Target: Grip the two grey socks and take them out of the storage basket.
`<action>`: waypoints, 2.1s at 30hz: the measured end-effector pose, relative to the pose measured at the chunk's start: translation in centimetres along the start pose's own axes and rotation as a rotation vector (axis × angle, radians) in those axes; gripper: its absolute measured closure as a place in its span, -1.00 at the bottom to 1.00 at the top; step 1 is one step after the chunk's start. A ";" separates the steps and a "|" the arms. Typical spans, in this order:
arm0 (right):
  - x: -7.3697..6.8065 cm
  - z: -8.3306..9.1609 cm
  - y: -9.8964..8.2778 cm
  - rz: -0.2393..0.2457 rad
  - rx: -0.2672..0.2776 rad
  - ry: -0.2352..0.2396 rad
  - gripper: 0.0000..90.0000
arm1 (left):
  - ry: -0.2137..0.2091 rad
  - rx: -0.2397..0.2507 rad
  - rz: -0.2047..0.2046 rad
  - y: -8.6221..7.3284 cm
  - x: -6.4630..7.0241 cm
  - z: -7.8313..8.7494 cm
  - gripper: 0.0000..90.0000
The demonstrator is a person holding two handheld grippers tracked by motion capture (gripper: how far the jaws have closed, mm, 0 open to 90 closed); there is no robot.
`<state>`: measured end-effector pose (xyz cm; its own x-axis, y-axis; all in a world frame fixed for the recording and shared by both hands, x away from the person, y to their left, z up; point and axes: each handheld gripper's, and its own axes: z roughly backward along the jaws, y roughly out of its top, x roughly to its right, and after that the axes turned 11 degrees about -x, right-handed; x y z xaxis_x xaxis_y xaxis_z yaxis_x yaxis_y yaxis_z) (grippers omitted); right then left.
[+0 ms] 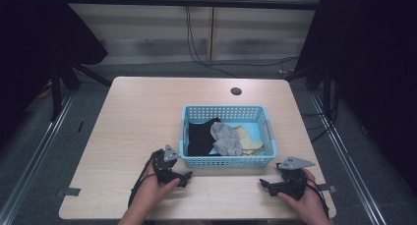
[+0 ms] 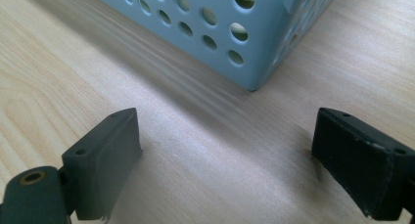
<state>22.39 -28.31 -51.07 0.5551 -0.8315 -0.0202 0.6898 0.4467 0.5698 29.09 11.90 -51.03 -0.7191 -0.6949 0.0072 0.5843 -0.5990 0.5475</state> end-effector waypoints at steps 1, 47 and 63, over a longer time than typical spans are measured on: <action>0.0 0.0 0.0 0.000 0.000 0.000 -0.77 | 0.000 0.000 0.000 0.0 0.0 0.0 -1.00; 1.1 6.8 5.0 0.119 -0.193 0.099 -0.61 | 0.000 -0.003 -0.004 0.0 0.0 0.0 -1.00; 1.0 8.2 11.4 0.164 -0.267 0.118 -0.60 | 0.000 -0.003 -0.003 0.0 0.0 0.0 -1.00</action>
<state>27.00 -26.79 -37.83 0.7080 -0.7044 -0.0503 0.6757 0.6550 0.3381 29.11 11.92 -51.02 -0.7210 -0.6929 0.0051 0.5829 -0.6025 0.5452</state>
